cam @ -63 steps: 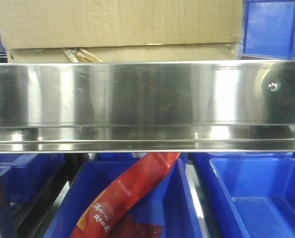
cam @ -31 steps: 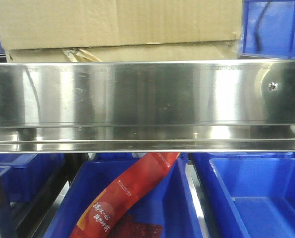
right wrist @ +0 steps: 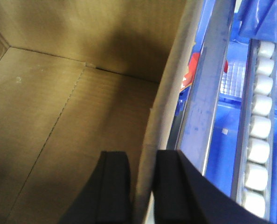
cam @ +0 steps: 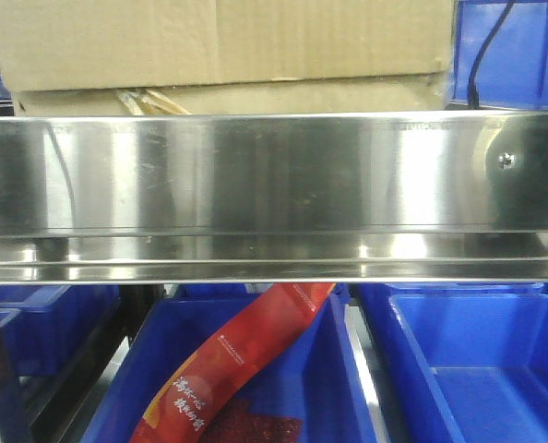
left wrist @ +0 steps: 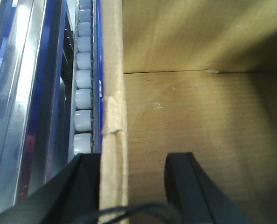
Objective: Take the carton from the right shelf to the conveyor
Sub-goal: 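Clamp both carton walls and lift the carton off the shelf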
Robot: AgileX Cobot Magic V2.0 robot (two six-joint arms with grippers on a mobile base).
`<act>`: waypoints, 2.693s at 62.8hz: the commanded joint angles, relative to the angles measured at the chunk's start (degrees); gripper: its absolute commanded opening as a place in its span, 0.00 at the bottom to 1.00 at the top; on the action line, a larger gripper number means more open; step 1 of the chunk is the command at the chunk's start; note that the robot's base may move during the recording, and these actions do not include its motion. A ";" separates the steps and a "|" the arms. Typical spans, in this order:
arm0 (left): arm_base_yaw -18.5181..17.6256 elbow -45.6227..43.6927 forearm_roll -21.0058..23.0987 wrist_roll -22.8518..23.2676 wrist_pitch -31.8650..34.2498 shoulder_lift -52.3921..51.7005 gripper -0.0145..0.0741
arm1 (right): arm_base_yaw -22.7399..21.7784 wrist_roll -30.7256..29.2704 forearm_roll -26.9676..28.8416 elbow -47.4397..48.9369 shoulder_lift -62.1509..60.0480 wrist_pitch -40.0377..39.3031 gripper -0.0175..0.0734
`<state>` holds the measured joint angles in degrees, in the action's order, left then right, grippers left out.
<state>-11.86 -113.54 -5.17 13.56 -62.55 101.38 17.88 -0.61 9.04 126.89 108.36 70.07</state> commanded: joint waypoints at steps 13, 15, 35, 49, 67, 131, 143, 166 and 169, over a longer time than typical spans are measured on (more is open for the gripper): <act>-0.26 -0.41 0.20 -1.35 -3.51 -10.23 0.14 | -0.53 -0.81 -0.96 0.52 -10.54 -0.11 0.12; -0.46 -0.41 0.04 -1.35 -5.10 -11.09 0.14 | -0.53 -0.81 -0.96 0.52 -11.71 -0.11 0.12; -3.39 2.03 -0.24 -1.35 -7.42 -20.34 0.14 | 1.72 -0.81 -0.96 -8.55 -23.79 -0.11 0.12; -9.78 8.33 -0.32 -1.22 -7.42 -28.18 0.14 | 4.98 -0.81 -0.81 -23.94 -34.63 -0.11 0.12; -14.21 20.64 0.24 2.09 -7.42 -36.99 0.14 | 6.32 -0.81 2.18 -35.37 -42.85 -4.03 0.12; -14.08 15.18 -3.93 2.09 -5.47 -27.20 0.14 | 6.32 3.70 3.07 -35.70 -41.49 -6.33 0.12; -14.08 13.58 -3.93 2.09 -5.35 -26.52 0.14 | 6.32 3.70 2.95 -35.70 -41.49 -7.84 0.12; -14.08 13.58 -4.15 2.09 -4.04 -26.39 0.14 | 6.32 3.70 2.95 -35.70 -41.49 -7.69 0.12; -14.08 13.58 -4.26 2.09 -4.04 -26.41 0.14 | 6.32 3.70 2.95 -35.70 -41.49 -7.69 0.12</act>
<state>-25.62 -99.45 -10.04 16.14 -69.53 74.82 24.08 3.57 8.33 90.90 67.43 65.46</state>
